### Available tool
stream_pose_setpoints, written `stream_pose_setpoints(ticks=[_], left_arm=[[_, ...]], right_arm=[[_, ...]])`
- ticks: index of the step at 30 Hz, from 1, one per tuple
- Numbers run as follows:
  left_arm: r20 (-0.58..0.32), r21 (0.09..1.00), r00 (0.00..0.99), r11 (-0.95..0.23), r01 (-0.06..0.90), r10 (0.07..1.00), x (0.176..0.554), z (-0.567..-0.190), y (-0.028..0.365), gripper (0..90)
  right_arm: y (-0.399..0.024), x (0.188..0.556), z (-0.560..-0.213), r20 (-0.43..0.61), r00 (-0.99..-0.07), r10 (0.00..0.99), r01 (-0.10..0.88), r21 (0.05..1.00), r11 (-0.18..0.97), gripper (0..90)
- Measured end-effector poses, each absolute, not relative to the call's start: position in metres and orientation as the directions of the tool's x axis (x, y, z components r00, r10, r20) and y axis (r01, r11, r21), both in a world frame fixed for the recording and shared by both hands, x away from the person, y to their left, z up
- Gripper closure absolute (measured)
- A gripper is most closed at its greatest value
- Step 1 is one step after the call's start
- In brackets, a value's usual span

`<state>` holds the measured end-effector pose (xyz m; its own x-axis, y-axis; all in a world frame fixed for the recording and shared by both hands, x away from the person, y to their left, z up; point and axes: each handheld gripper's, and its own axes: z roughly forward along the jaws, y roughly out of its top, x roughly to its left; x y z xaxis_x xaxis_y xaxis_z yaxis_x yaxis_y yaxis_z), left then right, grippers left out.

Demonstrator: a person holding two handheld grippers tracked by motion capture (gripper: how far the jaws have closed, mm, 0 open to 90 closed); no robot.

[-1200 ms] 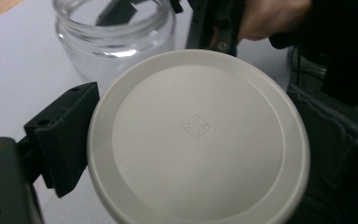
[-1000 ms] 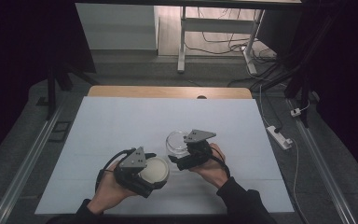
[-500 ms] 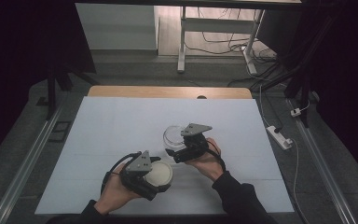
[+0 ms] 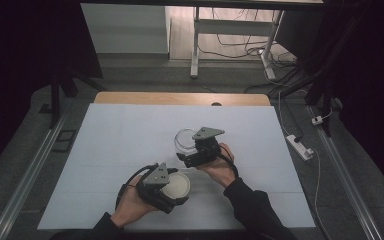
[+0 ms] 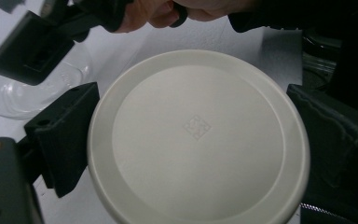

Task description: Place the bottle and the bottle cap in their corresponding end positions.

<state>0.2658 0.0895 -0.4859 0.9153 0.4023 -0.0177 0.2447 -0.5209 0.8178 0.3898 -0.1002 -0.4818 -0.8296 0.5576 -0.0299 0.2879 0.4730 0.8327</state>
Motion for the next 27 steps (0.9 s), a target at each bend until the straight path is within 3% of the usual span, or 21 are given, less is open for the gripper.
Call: stream_pose_setpoints(ticks=[27], left_arm=[[0.001, 0.778, 0.897, -0.564, 0.276, 0.441, 0.295, -0.523, 0.065, 8.2]], right_arm=[[-0.087, 0.426, -0.493, -0.045, -0.801, 0.597, 0.312, 0.819, 0.481, 6.4]])
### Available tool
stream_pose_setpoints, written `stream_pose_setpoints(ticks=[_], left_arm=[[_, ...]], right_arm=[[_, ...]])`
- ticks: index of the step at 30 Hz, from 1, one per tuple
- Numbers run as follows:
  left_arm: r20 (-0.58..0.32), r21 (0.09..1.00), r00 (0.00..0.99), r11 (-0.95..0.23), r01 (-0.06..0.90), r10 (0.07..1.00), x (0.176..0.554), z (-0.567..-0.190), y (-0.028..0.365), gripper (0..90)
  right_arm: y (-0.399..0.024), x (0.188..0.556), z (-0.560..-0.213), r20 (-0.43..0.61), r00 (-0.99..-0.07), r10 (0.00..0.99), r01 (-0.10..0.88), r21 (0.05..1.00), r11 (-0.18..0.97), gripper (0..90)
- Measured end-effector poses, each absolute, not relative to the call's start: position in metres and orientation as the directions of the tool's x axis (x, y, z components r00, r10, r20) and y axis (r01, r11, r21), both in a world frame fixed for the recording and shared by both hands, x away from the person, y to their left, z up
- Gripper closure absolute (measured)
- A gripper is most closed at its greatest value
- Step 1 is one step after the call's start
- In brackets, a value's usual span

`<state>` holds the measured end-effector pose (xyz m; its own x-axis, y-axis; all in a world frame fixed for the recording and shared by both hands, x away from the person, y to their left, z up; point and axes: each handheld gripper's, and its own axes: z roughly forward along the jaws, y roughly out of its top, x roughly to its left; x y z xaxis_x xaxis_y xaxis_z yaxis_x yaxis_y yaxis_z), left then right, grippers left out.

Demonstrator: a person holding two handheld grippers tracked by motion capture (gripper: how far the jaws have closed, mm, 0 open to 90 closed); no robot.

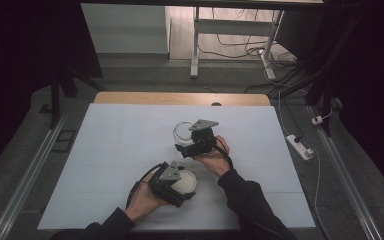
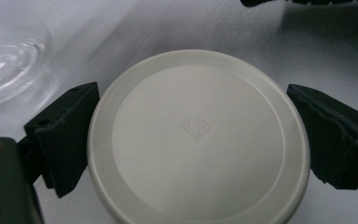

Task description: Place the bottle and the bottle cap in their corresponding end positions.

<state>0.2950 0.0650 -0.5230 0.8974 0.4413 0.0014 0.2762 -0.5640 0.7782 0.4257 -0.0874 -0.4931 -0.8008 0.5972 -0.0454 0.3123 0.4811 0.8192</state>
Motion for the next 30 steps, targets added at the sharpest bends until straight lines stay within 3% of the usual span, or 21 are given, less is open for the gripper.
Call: stream_pose_setpoints(ticks=[16, 30], left_arm=[[0.017, 0.681, 0.893, -0.659, 0.319, 0.450, 0.317, -0.541, 0.054, 8.1], [-0.027, 0.659, 0.894, -0.664, 0.353, 0.448, 0.323, -0.542, 0.054, 7.4]], right_arm=[[-0.082, 0.441, -0.507, -0.052, -0.784, 0.618, 0.333, 0.805, 0.490, 6.4], [-0.082, 0.443, -0.512, -0.044, -0.791, 0.611, 0.336, 0.802, 0.493, 6.2]])
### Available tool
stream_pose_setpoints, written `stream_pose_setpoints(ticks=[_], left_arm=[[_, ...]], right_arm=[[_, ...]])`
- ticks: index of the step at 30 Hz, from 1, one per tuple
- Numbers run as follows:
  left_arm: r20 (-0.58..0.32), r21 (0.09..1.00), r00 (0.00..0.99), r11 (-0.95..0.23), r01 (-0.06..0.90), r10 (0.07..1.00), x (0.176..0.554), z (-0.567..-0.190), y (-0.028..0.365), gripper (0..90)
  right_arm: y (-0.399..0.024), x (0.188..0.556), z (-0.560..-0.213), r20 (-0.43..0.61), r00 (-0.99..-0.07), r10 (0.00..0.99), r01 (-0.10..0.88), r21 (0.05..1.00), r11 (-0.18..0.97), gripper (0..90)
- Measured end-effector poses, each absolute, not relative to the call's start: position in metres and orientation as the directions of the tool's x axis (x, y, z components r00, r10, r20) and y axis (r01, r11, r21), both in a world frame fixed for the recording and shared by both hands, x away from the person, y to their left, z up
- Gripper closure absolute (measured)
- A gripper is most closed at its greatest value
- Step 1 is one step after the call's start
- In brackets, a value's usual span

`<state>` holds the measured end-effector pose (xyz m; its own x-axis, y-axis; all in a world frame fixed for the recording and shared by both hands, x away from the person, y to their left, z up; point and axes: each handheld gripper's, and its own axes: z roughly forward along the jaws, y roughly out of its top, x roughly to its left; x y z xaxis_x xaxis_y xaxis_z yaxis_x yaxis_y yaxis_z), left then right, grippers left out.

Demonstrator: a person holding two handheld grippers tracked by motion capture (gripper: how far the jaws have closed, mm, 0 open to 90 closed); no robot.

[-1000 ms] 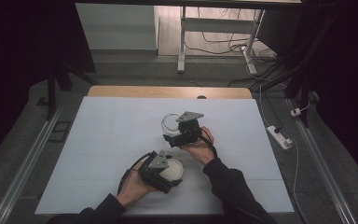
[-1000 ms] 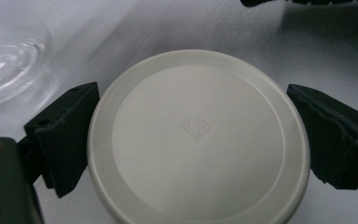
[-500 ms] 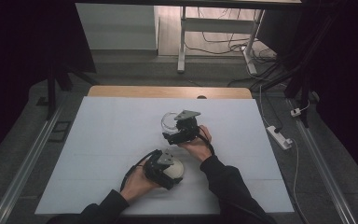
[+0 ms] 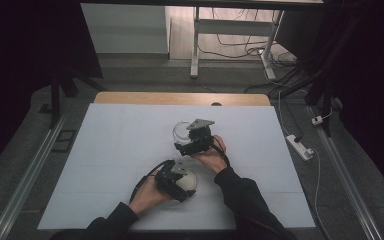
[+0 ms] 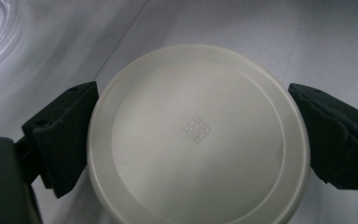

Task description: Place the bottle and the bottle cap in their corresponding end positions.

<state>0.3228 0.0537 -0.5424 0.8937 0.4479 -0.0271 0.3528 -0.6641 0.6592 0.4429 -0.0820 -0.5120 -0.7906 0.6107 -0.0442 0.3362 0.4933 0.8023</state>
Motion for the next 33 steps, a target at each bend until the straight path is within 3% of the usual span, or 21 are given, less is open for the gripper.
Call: stream_pose_setpoints(ticks=[13, 18, 33], left_arm=[[-0.034, 0.659, 0.902, -0.669, 0.344, 0.430, 0.323, -0.543, 0.054, 0.2], [-0.056, 0.679, 0.895, -0.640, 0.359, 0.443, 0.324, -0.542, 0.058, 0.0], [-0.096, 0.710, 0.890, -0.596, 0.376, 0.446, 0.317, -0.533, 0.069, 0.0]], right_arm=[[-0.082, 0.443, -0.513, -0.039, -0.786, 0.617, 0.345, 0.801, 0.490, 5.4], [-0.083, 0.442, -0.513, -0.049, -0.798, 0.600, 0.336, 0.791, 0.511, 1.2], [-0.093, 0.433, -0.509, -0.028, -0.802, 0.597, 0.352, 0.784, 0.511, 0.0]])
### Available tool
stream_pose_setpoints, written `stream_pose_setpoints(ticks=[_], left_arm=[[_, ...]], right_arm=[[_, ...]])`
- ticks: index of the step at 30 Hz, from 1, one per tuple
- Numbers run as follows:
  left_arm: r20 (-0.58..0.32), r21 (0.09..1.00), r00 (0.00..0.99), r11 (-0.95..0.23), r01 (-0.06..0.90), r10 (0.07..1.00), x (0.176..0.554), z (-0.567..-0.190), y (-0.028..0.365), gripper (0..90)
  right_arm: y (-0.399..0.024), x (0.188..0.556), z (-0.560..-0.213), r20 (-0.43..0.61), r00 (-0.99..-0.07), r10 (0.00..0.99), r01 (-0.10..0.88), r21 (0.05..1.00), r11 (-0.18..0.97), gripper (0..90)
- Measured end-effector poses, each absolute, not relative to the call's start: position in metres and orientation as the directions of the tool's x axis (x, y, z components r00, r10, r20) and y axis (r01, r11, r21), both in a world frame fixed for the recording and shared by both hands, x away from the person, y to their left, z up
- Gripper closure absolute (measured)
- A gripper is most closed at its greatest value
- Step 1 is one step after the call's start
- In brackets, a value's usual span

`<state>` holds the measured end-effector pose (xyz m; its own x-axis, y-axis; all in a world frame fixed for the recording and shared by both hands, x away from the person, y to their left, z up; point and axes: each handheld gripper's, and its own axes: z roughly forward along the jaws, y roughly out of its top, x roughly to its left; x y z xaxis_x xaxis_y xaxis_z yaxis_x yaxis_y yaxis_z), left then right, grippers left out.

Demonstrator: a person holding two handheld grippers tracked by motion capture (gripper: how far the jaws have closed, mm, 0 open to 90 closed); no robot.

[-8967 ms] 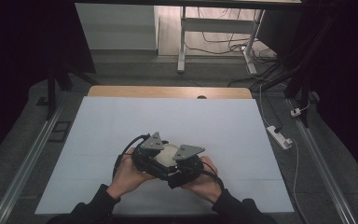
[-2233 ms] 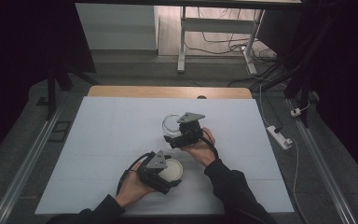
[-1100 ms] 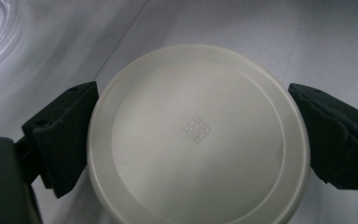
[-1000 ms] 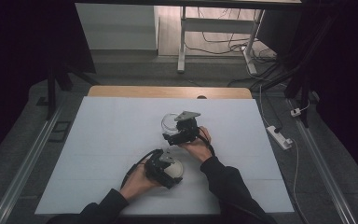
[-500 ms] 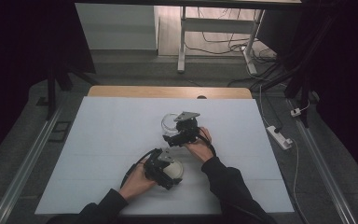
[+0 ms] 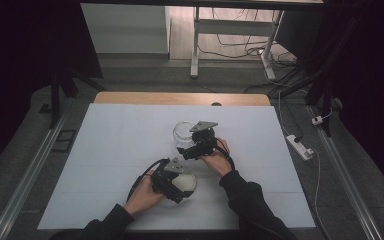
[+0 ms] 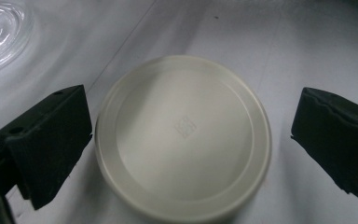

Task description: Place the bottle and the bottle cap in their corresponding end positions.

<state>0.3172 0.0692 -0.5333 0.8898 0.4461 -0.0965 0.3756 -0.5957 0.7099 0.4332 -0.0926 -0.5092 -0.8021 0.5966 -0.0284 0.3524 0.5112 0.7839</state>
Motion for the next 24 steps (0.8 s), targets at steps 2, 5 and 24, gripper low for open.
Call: stream_pose_setpoints(ticks=[2, 5, 24], left_arm=[[-0.106, 0.715, 0.888, -0.586, 0.381, 0.447, 0.317, -0.532, 0.073, 0.0], [-0.113, 0.725, 0.886, -0.572, 0.384, 0.451, 0.315, -0.529, 0.078, 0.0], [-0.159, 0.741, 0.868, -0.524, 0.420, 0.471, 0.306, -0.520, 0.105, 0.0]], right_arm=[[-0.094, 0.432, -0.510, -0.024, -0.801, 0.598, 0.358, 0.781, 0.511, 0.0], [-0.096, 0.429, -0.509, -0.022, -0.801, 0.599, 0.361, 0.780, 0.511, 0.0], [-0.108, 0.416, -0.507, -0.004, -0.806, 0.591, 0.373, 0.772, 0.514, 0.0]])
